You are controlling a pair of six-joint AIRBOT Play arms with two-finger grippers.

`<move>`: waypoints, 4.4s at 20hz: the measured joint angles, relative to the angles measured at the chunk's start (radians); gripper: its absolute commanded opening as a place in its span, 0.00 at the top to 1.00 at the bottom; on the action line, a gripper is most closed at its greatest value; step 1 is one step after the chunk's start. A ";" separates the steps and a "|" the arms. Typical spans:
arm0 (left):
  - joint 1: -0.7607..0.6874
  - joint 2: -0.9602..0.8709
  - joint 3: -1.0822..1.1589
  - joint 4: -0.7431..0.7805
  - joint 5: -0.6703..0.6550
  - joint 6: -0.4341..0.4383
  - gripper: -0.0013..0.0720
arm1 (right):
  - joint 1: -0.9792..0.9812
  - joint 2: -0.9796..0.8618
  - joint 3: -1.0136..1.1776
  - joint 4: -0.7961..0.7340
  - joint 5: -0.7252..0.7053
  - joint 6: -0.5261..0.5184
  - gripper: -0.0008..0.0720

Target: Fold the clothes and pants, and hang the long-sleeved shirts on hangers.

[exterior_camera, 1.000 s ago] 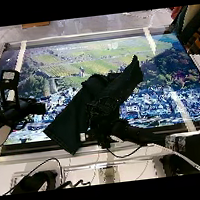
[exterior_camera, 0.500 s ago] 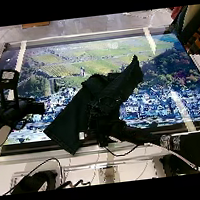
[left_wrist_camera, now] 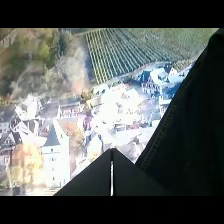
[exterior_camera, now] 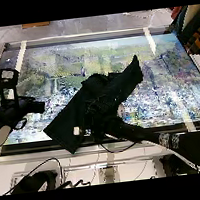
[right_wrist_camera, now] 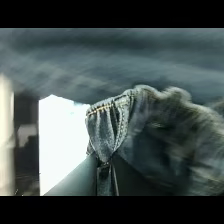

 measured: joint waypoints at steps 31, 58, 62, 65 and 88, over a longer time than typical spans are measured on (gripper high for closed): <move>0.396 -0.010 -0.418 -0.829 -0.116 0.245 0.79 | -1.271 0.173 0.346 0.054 0.540 0.401 0.93; 0.492 -0.374 -0.566 -0.918 -0.281 0.392 0.16 | -1.277 0.163 0.346 0.107 0.509 0.384 0.93; 0.491 -0.388 -0.566 -0.922 -0.171 0.439 0.95 | -1.277 0.162 0.346 0.108 0.512 0.384 0.93; 0.493 -0.390 -0.550 -0.948 -0.096 0.453 0.95 | -1.277 0.163 0.346 0.118 0.512 0.384 0.93; 0.755 -0.665 0.568 -0.707 0.120 0.327 0.95 | -1.432 0.146 0.662 0.278 0.601 0.532 0.93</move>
